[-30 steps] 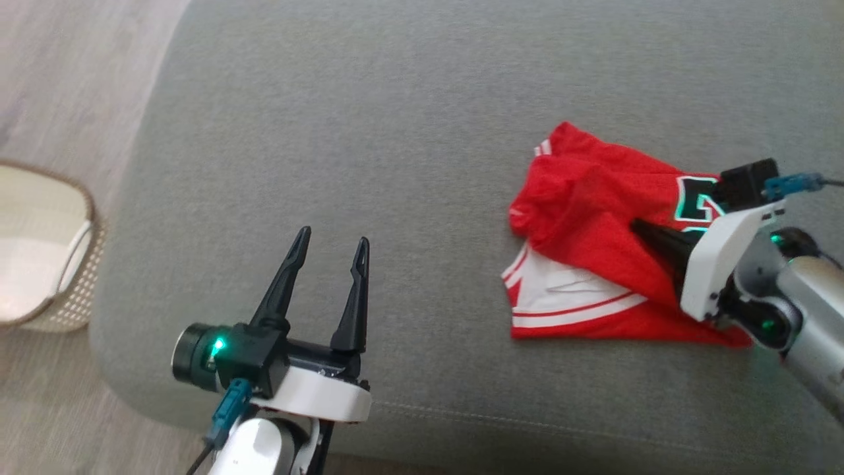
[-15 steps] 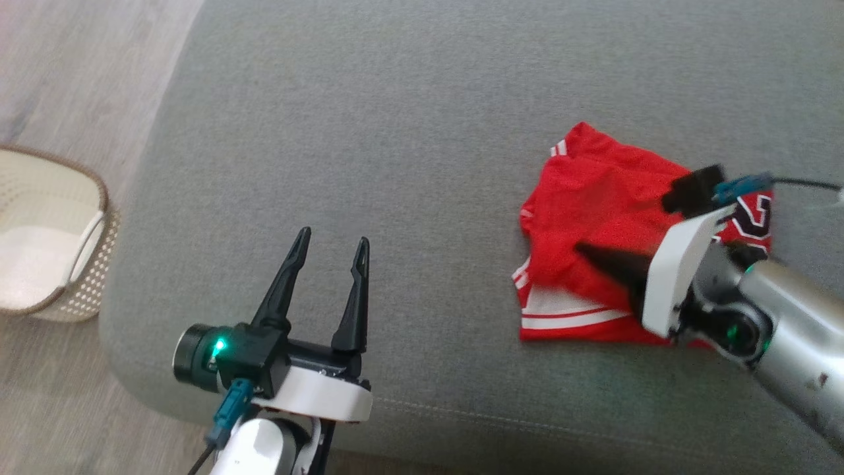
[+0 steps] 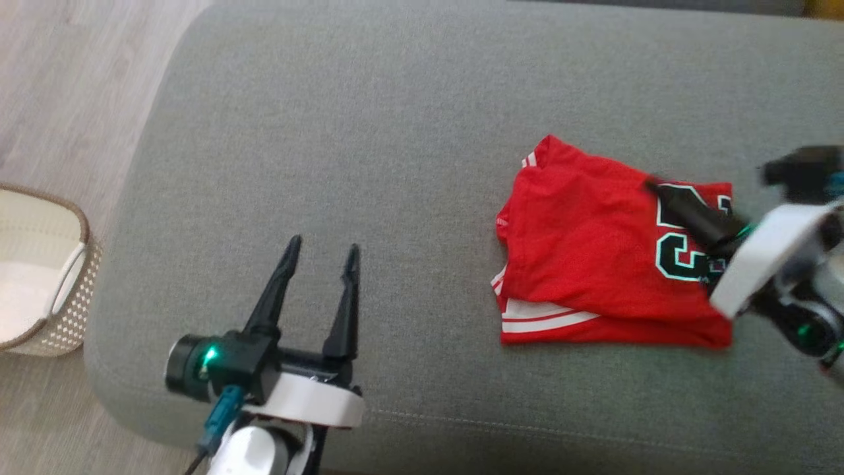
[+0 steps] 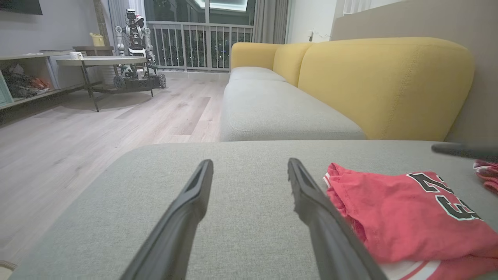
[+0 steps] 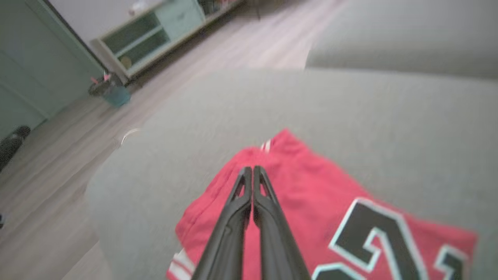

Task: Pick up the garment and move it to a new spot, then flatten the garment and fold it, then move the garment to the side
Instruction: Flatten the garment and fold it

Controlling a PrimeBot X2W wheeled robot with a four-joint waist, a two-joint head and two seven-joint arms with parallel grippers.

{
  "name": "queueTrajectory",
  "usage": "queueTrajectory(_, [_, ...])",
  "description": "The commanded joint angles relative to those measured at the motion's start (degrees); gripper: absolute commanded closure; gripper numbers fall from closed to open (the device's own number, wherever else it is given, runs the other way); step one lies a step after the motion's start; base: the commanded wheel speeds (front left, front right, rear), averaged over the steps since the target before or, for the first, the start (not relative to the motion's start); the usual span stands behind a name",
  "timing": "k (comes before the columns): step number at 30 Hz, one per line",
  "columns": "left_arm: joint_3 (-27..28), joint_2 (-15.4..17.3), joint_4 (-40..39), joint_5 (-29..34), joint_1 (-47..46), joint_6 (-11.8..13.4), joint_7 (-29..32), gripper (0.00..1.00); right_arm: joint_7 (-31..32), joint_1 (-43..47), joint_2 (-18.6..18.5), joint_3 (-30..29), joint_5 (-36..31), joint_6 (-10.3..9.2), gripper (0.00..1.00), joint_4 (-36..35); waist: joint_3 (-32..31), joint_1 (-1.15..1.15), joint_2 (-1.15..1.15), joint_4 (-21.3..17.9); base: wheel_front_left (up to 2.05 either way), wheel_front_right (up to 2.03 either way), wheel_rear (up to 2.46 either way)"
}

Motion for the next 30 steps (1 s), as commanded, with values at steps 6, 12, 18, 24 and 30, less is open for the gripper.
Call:
queueTrajectory(6, [4.9,0.1,-1.5,-1.0,2.0,1.0,-0.4,0.00,-9.0,7.5,5.0,-16.8,-18.7,-0.01,0.00,4.5,-3.2,0.00,0.00,-3.4,0.00,0.00,0.00])
queueTrajectory(12, [6.9,0.2,-1.8,-1.7,4.3,1.3,-0.4,0.00,-9.1,26.6,25.1,-44.9,-46.4,-0.01,0.00,-7.5,-6.1,0.00,0.00,-7.0,0.00,0.00,0.00])
queueTrajectory(18, [8.2,0.5,-2.8,0.8,7.3,1.7,-0.4,0.00,-9.1,39.5,36.1,-47.8,-60.2,-0.01,0.00,-15.9,-9.6,0.00,0.00,-9.1,0.00,0.00,0.00])
queueTrajectory(24, [8.3,0.7,-3.6,4.5,10.3,2.6,-0.4,0.00,-9.1,43.3,39.4,-47.9,-63.4,-0.01,0.00,-16.8,-10.7,0.00,0.00,-9.9,0.00,0.00,0.00])
queueTrajectory(30, [8.7,0.5,-0.6,3.9,11.5,2.3,-0.4,0.00,-9.1,44.4,40.6,-48.9,-63.5,-0.01,0.00,-14.2,-11.4,0.00,0.00,-9.9,0.00,0.00,0.00])
